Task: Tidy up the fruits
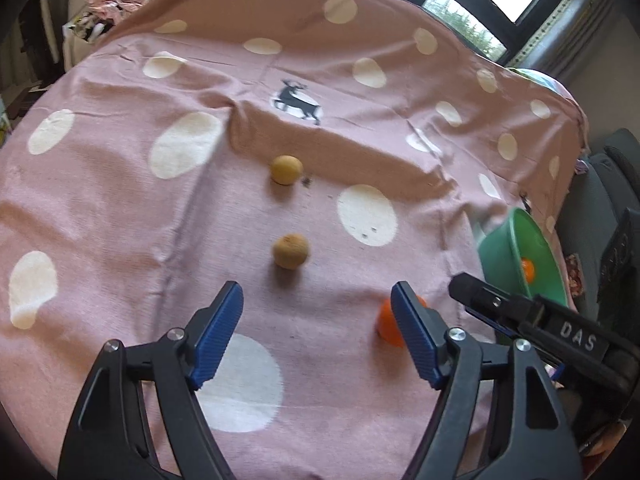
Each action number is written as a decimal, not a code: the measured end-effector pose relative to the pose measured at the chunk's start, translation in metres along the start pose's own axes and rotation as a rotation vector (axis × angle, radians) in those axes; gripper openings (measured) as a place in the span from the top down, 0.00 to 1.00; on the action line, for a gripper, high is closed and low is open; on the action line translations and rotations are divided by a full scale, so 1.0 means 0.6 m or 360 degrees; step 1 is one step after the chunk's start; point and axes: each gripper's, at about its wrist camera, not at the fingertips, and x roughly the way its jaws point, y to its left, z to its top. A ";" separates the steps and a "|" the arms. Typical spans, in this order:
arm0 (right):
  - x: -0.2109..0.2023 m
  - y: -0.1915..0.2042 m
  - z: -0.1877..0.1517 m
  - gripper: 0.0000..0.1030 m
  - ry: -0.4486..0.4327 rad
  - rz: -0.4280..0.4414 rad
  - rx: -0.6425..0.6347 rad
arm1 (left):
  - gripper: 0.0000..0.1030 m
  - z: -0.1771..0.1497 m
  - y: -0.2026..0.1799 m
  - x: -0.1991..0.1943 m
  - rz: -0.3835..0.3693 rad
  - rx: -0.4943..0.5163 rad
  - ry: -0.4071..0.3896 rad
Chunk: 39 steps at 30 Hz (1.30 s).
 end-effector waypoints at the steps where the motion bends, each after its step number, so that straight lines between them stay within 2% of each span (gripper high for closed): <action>1: 0.000 -0.004 0.002 0.56 0.0001 0.0007 0.0021 | 0.29 -0.003 -0.006 0.004 -0.0023 0.0012 0.0015; 10: 0.019 -0.024 0.004 0.56 0.0093 0.0163 0.0128 | 0.35 -0.032 -0.061 0.049 -0.0117 0.0147 0.0159; 20: 0.032 -0.032 0.000 0.56 0.0160 0.0186 0.0151 | 0.37 -0.041 -0.071 0.074 -0.0131 0.0173 0.0242; 32: 0.052 -0.035 -0.003 0.56 0.0224 0.0154 0.0146 | 0.48 -0.046 -0.077 0.087 -0.0135 0.0187 0.0260; 36: 0.058 -0.037 -0.005 0.56 0.0246 0.0198 0.0154 | 0.60 -0.047 -0.079 0.089 -0.0151 0.0191 0.0264; 39: 0.059 -0.034 -0.006 0.56 0.0256 0.0225 0.0132 | 0.61 -0.047 -0.082 0.089 -0.0151 0.0198 0.0249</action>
